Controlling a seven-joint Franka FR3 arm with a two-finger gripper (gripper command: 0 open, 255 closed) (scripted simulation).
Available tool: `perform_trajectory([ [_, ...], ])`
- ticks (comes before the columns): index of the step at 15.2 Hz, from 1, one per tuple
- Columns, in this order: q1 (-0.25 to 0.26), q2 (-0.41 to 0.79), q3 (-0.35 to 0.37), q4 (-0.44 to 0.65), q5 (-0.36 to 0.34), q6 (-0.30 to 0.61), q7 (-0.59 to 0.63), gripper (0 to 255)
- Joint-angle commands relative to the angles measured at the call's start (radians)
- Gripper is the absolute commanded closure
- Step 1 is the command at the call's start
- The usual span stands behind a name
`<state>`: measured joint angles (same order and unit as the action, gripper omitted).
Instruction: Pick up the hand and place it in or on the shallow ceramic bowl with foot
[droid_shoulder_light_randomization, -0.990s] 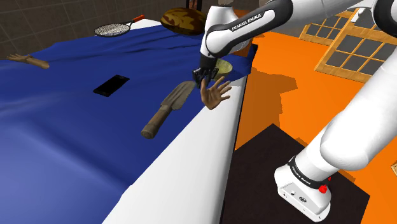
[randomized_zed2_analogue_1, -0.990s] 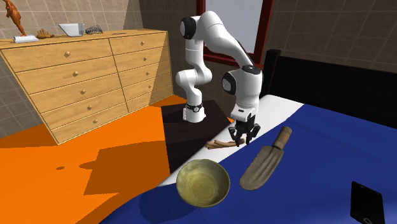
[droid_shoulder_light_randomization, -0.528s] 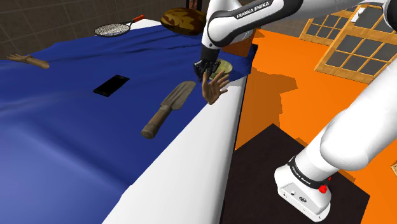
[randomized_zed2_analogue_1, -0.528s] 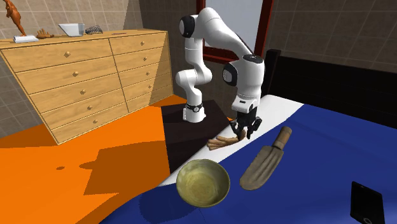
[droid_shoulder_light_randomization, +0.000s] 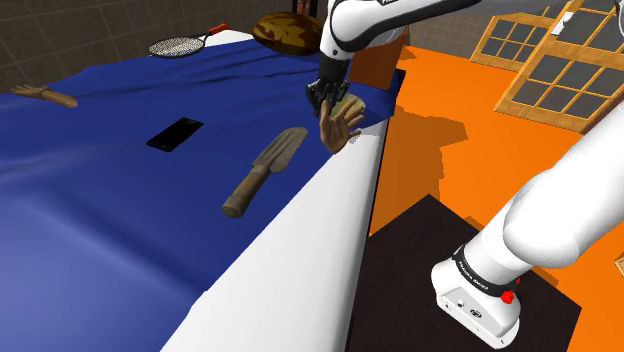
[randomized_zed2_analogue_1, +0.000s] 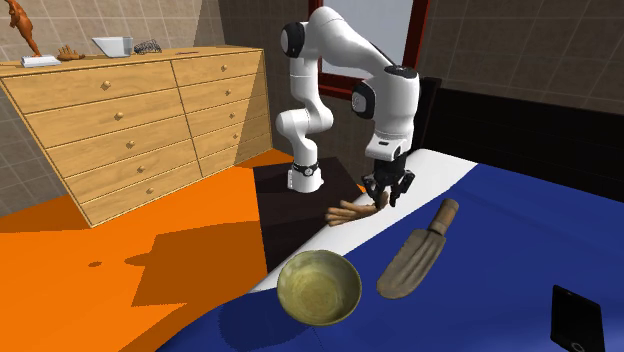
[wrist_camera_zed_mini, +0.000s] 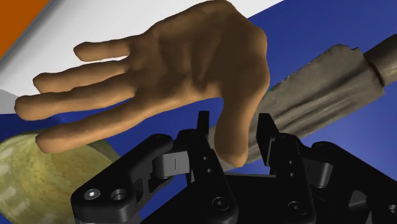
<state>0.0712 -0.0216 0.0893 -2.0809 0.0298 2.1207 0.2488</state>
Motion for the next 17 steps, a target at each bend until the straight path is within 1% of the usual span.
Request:
perform_trajectory([
  [1, 0.0, -0.007, 0.0, 0.02, 0.0, -0.027, 0.0, 255],
  [3, 0.0, -0.012, 0.0, 0.032, 0.0, -0.044, 0.0, 255],
  [8, -0.044, 0.114, -0.043, 0.193, -0.002, -0.081, -0.085, 255],
  [13, -0.089, 0.258, -0.076, 0.391, 0.003, -0.138, -0.163, 255],
  [17, -0.127, 0.391, -0.095, 0.587, 0.011, -0.202, -0.219, 255],
])
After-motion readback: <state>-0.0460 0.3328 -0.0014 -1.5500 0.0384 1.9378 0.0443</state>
